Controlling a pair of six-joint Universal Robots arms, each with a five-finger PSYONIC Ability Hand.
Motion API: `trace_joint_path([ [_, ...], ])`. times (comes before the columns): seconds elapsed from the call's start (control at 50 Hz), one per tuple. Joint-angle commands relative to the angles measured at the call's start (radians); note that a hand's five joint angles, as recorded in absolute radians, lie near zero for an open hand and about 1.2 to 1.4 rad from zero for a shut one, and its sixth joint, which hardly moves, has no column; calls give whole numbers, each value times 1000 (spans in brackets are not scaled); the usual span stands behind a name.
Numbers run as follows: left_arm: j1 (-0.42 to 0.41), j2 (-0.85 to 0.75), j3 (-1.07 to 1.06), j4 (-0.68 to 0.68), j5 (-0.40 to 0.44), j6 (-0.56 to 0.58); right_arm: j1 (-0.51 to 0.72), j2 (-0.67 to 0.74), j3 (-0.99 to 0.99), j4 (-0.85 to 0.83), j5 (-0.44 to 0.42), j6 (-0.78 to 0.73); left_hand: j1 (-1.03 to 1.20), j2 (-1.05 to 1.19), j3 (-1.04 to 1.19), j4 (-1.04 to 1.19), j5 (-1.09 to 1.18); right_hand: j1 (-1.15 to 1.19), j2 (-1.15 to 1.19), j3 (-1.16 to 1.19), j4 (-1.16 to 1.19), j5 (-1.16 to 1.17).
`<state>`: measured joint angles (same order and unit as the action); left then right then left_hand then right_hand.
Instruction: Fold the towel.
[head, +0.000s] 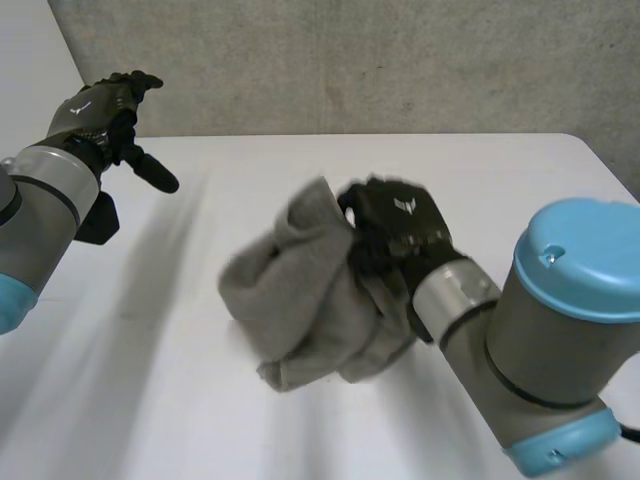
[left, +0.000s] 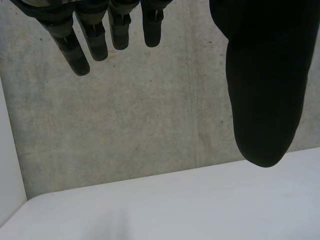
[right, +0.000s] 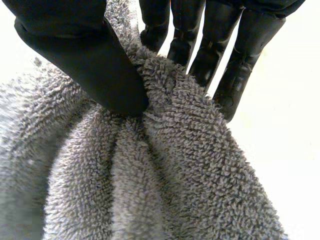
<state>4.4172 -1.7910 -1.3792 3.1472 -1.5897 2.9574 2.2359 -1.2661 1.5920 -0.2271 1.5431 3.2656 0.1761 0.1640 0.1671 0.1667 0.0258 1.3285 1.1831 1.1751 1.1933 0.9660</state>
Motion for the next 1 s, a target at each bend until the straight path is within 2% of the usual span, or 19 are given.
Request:
trace_joint_path([
  [0.02, -15, -1, -14, -41, 5, 6, -177, -12, 95, 204, -61, -336, -1, 11, 8, 9, -25, -1154, -1009, -1001, -1019, -966],
  [0.04, -18, -1, -15, -61, 7, 0, -221, -12, 91, 236, -70, -383, -1, 11, 8, 9, -25, -1154, -1009, -1001, -1019, -966],
  [0.14, -34, 1, -23, -136, 8, -6, -277, -76, 36, 252, -72, -411, -1, 11, 8, 9, -25, -1154, -1009, -1001, -1019, -966],
  [0.28, -48, 19, -100, -203, 10, -32, -276, -134, -78, 267, -87, -402, -1, 11, 8, 9, -25, -1154, -1009, -1001, -1019, -966],
  [0.38, -48, 50, -212, -203, 33, -86, -245, -141, -162, 330, -127, -403, -1, 11, 8, 9, -25, -1154, -1009, -1001, -1019, -966],
  [0.44, -50, 58, -282, -193, 66, -124, -185, -131, -225, 390, -175, -403, -1, 11, 8, 9, -25, -1154, -1009, -1001, -1019, -966],
  [0.48, -61, 59, -334, -174, 108, -168, -110, -105, -282, 439, -218, -415, -1, 11, 8, 9, -25, -1154, -1009, -1001, -1019, -966],
  [0.54, -71, 59, -354, -159, 129, -199, -61, -46, -346, 482, -230, -420, -1, 11, 8, 9, -25, -1154, -1009, -1001, -1019, -966],
  [0.58, -85, 55, -380, -124, 158, -262, -50, -18, -378, 505, -232, -428, -1, 11, 8, 9, -25, -1154, -1009, -1001, -1019, -966],
  [0.68, -93, 24, -388, -87, 172, -336, -33, 65, -454, 538, -247, -475, -1, 11, 8, 9, -25, -1154, -1009, -1001, -1019, -966],
  [0.88, -136, -120, -356, -18, 165, -343, 5, 241, -517, 563, -222, -669, -1, 11, 8, 9, -25, -1073, -928, -920, -938, -885],
  [0.98, -154, -192, -328, 42, 163, -337, 5, 294, -532, 557, -204, -733, 43, 55, 52, 53, 19, -929, -784, -776, -794, -741],
  [1.0, -163, -217, -311, 56, 158, -337, 5, 307, -535, 554, -192, -745, 99, 111, 107, 108, 74, -802, -656, -648, -666, -614],
])
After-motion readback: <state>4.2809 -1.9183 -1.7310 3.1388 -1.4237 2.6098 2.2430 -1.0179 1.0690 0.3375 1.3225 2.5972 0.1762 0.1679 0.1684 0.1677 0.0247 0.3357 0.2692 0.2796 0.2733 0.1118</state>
